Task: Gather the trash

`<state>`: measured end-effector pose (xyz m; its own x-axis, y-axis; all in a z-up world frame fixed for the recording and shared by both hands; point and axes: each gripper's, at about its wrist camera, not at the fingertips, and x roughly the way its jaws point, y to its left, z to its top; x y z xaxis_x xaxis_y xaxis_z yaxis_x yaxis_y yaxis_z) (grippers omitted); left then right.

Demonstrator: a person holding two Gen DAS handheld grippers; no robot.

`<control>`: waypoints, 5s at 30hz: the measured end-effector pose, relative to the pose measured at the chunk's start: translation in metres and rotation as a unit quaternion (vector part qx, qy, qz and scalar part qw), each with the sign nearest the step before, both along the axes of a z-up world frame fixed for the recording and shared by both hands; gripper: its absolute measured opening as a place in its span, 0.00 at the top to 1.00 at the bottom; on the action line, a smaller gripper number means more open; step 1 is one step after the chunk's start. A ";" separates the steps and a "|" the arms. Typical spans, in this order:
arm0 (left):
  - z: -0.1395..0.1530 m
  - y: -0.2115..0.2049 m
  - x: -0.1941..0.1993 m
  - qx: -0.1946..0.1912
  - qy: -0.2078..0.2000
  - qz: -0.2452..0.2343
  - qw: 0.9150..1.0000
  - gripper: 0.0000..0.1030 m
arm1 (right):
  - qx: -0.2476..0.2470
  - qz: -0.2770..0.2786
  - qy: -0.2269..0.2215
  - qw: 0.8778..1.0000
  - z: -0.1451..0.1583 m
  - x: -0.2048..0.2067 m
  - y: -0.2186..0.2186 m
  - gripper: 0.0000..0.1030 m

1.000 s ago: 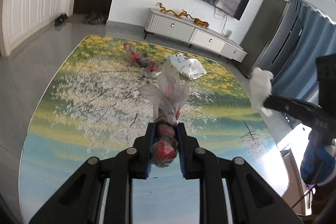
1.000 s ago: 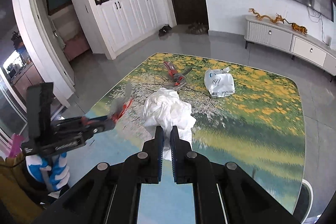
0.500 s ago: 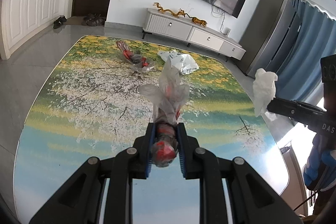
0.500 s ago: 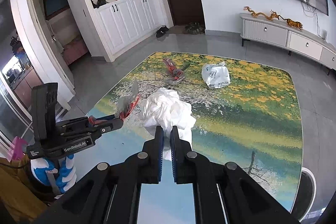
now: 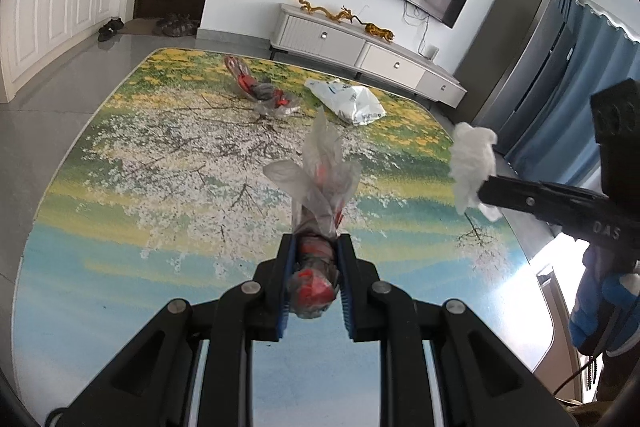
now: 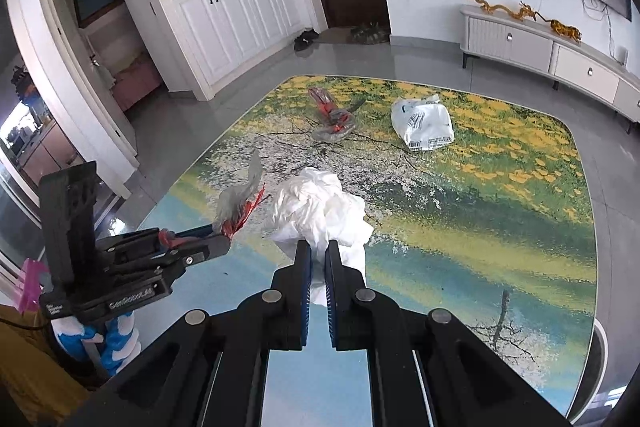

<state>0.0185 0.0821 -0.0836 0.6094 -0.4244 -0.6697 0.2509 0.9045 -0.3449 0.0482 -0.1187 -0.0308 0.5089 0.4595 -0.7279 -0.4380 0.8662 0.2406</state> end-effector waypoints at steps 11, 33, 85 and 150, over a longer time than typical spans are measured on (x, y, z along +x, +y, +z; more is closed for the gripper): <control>-0.014 0.003 0.014 -0.003 0.020 0.007 1.000 0.81 | -0.001 -0.001 0.021 1.000 -0.017 0.018 0.004 0.93; -0.008 -0.011 0.013 0.052 0.021 0.038 0.998 0.81 | 0.031 0.002 0.022 0.999 -0.024 0.014 -0.017 0.93; 0.063 -0.188 -0.013 0.209 -0.075 -0.069 0.973 0.81 | 0.145 -0.144 -0.080 0.976 -0.002 -0.073 -0.216 0.93; 0.022 -0.458 0.066 0.104 0.027 -0.281 0.954 0.50 | 0.103 -0.425 0.024 0.899 -0.113 -0.117 -0.416 0.55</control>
<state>0.0850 -0.3764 -0.0617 0.2867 -0.5279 -0.7994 0.7027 0.6830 -0.1990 -0.0691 -0.5348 -0.1438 0.7103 0.0482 -0.7022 0.3753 0.8181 0.4358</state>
